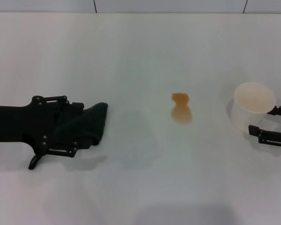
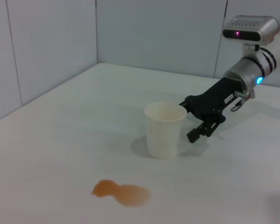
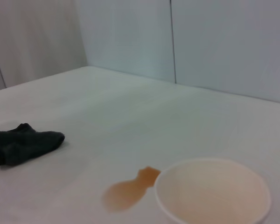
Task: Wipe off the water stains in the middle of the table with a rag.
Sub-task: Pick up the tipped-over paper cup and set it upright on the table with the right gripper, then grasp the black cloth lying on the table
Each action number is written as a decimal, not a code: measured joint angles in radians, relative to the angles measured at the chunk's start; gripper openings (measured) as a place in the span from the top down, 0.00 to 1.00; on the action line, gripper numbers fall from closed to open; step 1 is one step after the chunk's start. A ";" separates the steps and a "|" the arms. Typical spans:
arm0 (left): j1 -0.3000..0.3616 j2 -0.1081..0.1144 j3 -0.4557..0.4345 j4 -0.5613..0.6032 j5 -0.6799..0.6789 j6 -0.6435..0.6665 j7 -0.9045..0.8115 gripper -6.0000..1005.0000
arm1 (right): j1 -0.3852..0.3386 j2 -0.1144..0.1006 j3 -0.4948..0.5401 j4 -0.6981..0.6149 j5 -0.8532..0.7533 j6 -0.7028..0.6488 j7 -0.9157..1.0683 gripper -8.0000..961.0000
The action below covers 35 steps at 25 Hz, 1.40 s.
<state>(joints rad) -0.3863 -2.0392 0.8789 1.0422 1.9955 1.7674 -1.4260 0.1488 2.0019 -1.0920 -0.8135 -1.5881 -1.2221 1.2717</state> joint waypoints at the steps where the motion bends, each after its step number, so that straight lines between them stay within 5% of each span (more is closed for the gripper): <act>1: 0.001 0.000 0.000 0.001 0.000 0.000 0.000 0.13 | -0.002 0.000 0.000 -0.002 -0.005 -0.005 0.004 0.11; 6: 0.003 -0.001 0.000 0.001 0.000 0.000 -0.001 0.13 | -0.017 -0.001 0.001 -0.029 -0.038 -0.036 0.049 0.11; 20: 0.008 -0.001 0.000 0.001 0.000 0.000 0.006 0.13 | -0.143 0.007 0.007 -0.399 -0.052 -0.233 0.208 0.11; 35: 0.005 -0.001 -0.012 0.001 -0.012 -0.008 0.008 0.13 | -0.129 0.006 -0.008 -0.567 -0.037 -0.315 0.320 0.11</act>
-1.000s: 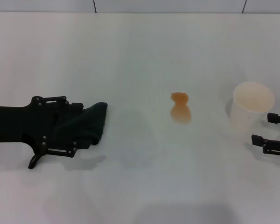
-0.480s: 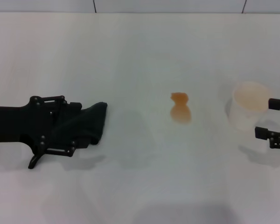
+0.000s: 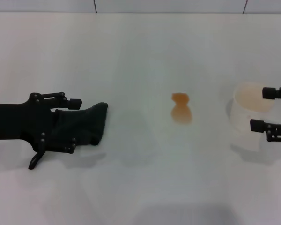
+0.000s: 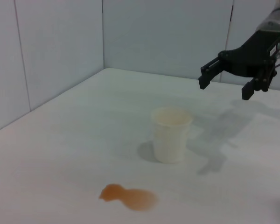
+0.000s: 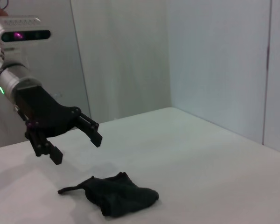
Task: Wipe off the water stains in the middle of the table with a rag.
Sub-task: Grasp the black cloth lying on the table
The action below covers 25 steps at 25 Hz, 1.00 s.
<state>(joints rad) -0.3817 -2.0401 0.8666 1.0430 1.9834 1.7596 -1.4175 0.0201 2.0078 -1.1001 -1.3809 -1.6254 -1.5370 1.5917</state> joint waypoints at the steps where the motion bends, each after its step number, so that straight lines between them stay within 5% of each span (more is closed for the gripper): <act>1: -0.001 0.000 0.000 0.000 -0.001 0.000 0.000 0.13 | 0.005 0.000 -0.003 -0.012 -0.003 -0.003 0.012 0.11; 25: -0.022 0.005 0.000 -0.004 -0.012 -0.027 0.000 0.13 | 0.201 -0.001 -0.128 -0.179 -0.313 0.013 0.300 0.12</act>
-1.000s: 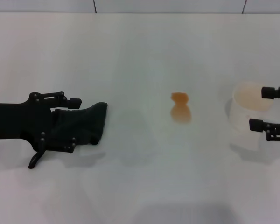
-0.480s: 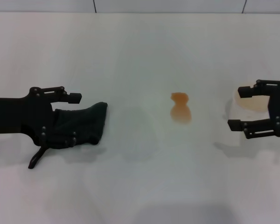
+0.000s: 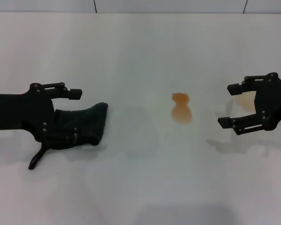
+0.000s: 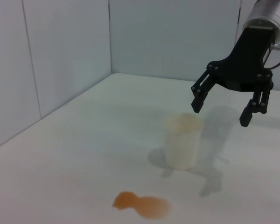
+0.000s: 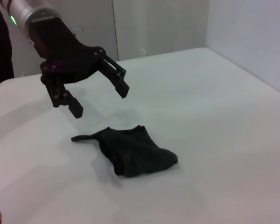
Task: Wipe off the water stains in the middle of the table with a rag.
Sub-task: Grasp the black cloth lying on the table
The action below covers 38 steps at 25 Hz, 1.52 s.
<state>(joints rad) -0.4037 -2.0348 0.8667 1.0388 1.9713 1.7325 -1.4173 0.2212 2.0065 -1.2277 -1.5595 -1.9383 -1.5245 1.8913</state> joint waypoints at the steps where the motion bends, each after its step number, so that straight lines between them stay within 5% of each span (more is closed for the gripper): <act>1: 0.000 0.000 0.000 0.000 0.000 0.000 0.000 0.13 | 0.002 0.000 -0.002 -0.005 -0.005 0.000 0.005 0.12; 11: -0.002 0.005 0.000 0.002 0.011 -0.004 -0.019 0.13 | 0.005 0.000 -0.003 -0.014 -0.007 0.001 0.015 0.12; 23: -0.033 0.052 -0.026 0.056 0.181 -0.058 -0.135 0.13 | 0.006 0.001 -0.030 -0.016 0.007 0.028 0.038 0.12; 38: -0.090 0.035 -0.041 -0.139 0.244 -0.198 -0.051 0.13 | -0.009 0.003 -0.081 -0.017 0.031 0.064 0.052 0.12</act>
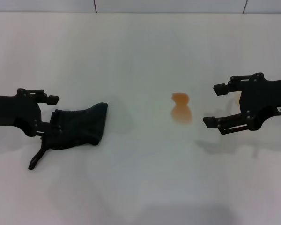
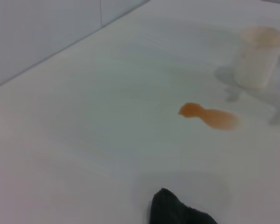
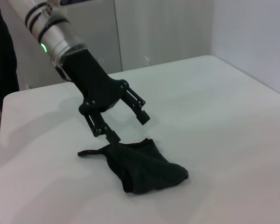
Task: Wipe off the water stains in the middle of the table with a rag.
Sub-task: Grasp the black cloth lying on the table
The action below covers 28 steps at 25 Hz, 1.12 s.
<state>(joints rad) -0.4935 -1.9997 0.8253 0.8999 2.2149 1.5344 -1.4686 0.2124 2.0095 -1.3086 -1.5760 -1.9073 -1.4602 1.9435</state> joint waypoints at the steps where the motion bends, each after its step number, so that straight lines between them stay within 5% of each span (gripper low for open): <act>1: -0.003 0.000 0.000 -0.018 0.000 -0.011 0.008 0.13 | 0.000 0.000 0.000 0.000 0.000 0.000 0.000 0.12; 28: -0.005 -0.039 0.000 -0.163 0.032 -0.174 0.062 0.13 | -0.001 0.000 -0.012 -0.001 0.011 -0.009 0.004 0.12</act>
<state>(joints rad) -0.4990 -2.0385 0.8252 0.7371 2.2469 1.3600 -1.4070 0.2116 2.0095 -1.3207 -1.5770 -1.8964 -1.4694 1.9470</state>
